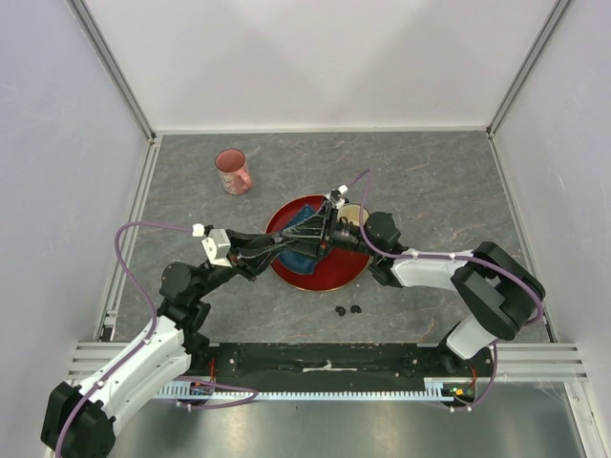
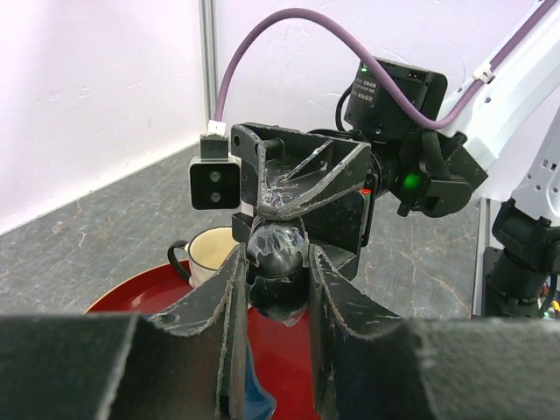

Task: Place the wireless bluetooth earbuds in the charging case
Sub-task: Pick up the charging case at the center of the board.

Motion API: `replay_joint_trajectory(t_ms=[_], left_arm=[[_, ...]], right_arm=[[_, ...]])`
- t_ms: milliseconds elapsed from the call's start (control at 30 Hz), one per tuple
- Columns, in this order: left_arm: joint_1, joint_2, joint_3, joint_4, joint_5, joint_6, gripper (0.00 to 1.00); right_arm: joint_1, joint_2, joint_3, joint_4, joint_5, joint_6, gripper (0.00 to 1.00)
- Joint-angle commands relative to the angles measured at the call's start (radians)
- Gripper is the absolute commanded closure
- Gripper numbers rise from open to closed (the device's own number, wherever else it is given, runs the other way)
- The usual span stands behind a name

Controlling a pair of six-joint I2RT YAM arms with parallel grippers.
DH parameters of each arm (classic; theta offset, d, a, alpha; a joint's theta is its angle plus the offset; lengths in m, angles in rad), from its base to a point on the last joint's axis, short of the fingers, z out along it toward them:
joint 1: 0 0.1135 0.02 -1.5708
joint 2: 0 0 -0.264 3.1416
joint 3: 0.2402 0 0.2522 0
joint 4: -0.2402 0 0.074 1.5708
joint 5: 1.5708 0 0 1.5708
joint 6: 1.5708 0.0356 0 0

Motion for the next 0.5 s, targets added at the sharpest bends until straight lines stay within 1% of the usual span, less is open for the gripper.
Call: replay_joint_trajectory(t_ms=[0, 100, 200, 233, 300, 400, 467], left_arm=[[-0.004, 0.000, 0.006, 0.041, -0.015, 0.022, 0.98], [-0.004, 0.013, 0.013, 0.040, -0.015, 0.010, 0.86], [-0.004, 0.026, 0.024, 0.029, -0.012, -0.011, 0.79], [-0.004, 0.033, 0.032, 0.028, -0.004, -0.014, 0.70], [-0.004, 0.043, 0.036, 0.028, 0.010, -0.022, 0.67], [-0.004, 0.050, 0.033, 0.037, 0.019, -0.021, 0.57], [-0.004, 0.049, 0.027, 0.055, 0.016, -0.019, 0.53]], right_arm=[[0.000, -0.061, 0.029, -0.043, 0.018, -0.058, 0.61], [0.000, -0.070, 0.027, -0.054, 0.017, -0.064, 0.67], [0.000, -0.073, 0.027, -0.054, 0.018, -0.064, 0.71], [0.002, -0.072, 0.024, -0.051, 0.021, -0.064, 0.71], [0.000, -0.073, 0.021, -0.048, 0.023, -0.061, 0.72], [0.000, -0.073, 0.019, -0.043, 0.024, -0.061, 0.73], [0.000, -0.072, 0.019, -0.041, 0.024, -0.059, 0.73]])
